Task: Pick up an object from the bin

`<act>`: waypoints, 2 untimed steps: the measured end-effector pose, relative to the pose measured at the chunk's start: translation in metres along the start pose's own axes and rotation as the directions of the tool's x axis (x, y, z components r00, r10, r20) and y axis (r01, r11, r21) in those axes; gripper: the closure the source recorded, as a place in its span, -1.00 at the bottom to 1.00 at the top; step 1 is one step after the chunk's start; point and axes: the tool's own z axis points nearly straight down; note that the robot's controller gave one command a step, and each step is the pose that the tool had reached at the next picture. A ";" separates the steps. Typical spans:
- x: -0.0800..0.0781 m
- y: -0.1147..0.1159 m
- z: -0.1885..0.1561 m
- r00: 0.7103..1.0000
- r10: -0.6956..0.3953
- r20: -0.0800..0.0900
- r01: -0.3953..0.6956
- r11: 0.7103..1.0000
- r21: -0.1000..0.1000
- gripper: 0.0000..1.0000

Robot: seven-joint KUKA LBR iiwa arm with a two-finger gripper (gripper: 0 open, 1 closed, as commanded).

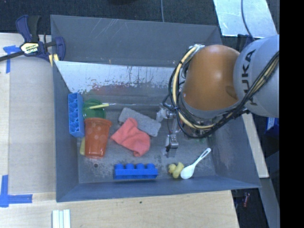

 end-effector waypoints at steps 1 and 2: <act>-0.002 0.000 -0.004 1.000 0.001 0.009 -0.001 1.000 -0.001 -1.00; -0.029 0.035 0.058 0.999 0.043 0.014 -0.043 0.999 -0.002 -1.00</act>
Offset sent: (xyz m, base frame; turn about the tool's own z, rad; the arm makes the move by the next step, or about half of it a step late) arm 0.0372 0.0510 -0.0917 0.0595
